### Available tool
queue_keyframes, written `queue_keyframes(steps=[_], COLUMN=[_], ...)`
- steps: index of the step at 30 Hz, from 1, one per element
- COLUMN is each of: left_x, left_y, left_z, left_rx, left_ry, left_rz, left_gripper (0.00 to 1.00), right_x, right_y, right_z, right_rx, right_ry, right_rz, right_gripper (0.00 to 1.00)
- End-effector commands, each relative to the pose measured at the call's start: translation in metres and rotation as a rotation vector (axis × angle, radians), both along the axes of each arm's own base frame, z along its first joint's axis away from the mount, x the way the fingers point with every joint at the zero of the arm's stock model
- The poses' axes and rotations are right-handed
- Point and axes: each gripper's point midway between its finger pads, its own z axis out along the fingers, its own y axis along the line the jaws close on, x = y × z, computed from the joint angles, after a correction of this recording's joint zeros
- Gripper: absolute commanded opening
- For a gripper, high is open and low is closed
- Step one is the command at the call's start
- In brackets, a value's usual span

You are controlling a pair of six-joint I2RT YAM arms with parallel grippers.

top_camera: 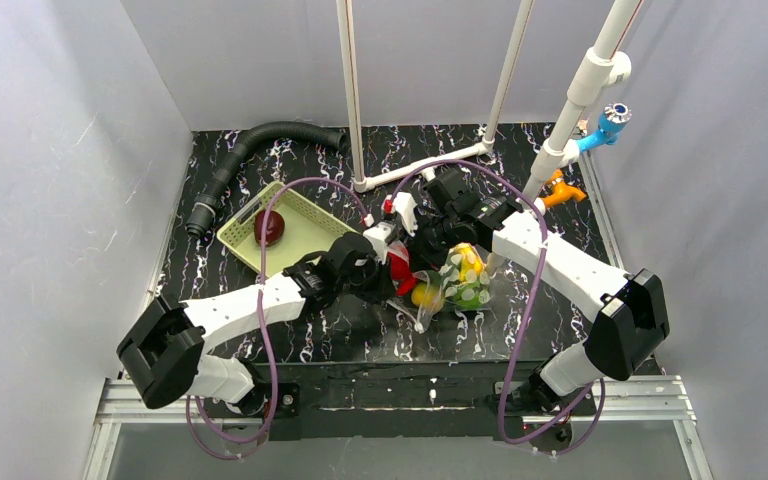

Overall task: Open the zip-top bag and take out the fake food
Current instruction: Pick up the fake vegetable from the zipper food storage bag.

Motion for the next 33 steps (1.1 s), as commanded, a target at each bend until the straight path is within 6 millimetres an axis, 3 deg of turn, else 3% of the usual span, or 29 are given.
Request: queue_keyframes(steps=[1,5,9,13,16,18,24,30,33], left_x=[-0.012,-0.016,-0.018,-0.017,-0.019,-0.020,-0.029,-0.027,-0.023], left_y=[-0.003,-0.010,-0.001,-0.016,-0.028,-0.025,-0.004,0.003,0.008], left_z=[0.024,0.033,0.031,0.011,0.024,0.026,0.001,0.017,0.029], left_rx=[0.021,0.037,0.089,0.036,-0.014,-0.010,0.073,0.023,-0.005], left_ry=[0.031,0.087,0.118,0.164,0.188,0.189,0.248,0.213,0.157], left_rz=[-0.080,-0.104,-0.083,-0.116,-0.148,-0.136,-0.074,-0.003,0.021], left_gripper=[0.00,0.00,0.00,0.00,0.00,0.00,0.00,0.40,0.53], right_x=[0.006,0.006,0.009,0.009,0.009,0.008,0.007,0.004,0.001], right_y=[0.004,0.004,0.004,0.003,0.003,0.004,0.004,0.006,0.007], right_z=[0.007,0.007,0.008,0.007,0.005,0.005,0.005,0.004,0.003], right_rx=[0.016,0.017,0.012,0.010,0.009,0.011,0.015,0.020,0.024], right_ry=[-0.040,-0.039,-0.054,-0.053,-0.051,-0.047,-0.041,-0.022,-0.012], right_rz=[0.000,0.001,-0.011,-0.013,-0.012,-0.009,-0.004,0.010,0.020], right_gripper=[0.01,0.01,0.01,0.01,0.01,0.01,0.01,0.01,0.01])
